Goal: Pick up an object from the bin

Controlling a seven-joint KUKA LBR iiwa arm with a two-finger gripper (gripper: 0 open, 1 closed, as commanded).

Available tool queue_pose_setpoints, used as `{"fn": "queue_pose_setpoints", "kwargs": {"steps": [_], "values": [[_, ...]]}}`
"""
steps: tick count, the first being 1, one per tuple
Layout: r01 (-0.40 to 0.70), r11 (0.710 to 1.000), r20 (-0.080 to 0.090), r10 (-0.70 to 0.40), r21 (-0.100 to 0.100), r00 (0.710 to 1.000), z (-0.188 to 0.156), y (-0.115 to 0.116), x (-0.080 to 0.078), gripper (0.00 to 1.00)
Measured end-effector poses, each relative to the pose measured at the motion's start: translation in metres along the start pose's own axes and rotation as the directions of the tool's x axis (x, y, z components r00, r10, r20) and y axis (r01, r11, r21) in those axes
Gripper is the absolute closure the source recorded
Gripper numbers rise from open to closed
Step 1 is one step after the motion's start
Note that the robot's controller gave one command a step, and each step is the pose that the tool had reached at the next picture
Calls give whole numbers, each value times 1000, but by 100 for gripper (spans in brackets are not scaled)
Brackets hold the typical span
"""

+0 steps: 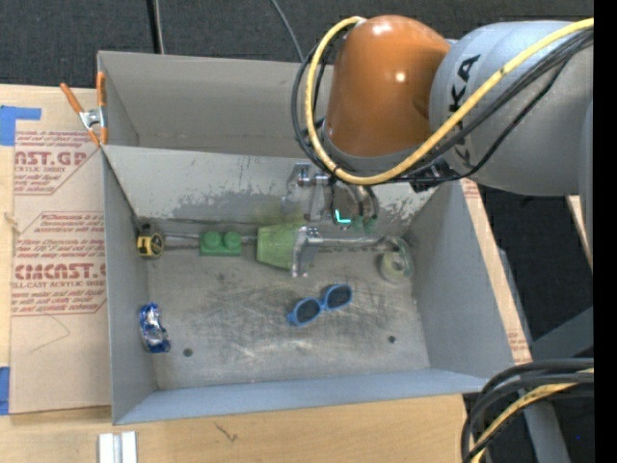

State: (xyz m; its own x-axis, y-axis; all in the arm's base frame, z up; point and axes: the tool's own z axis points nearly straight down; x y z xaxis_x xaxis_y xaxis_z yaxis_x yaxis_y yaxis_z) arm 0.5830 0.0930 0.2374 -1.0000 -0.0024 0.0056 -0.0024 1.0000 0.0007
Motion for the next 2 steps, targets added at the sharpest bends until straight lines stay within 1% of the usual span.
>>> {"fn": "queue_pose_setpoints", "kwargs": {"steps": [1,2], "values": [[179,984,-11,-179,-2,984,153,-38,18,0],[104,995,20,-104,-3,994,164,-91,39,0]]}}
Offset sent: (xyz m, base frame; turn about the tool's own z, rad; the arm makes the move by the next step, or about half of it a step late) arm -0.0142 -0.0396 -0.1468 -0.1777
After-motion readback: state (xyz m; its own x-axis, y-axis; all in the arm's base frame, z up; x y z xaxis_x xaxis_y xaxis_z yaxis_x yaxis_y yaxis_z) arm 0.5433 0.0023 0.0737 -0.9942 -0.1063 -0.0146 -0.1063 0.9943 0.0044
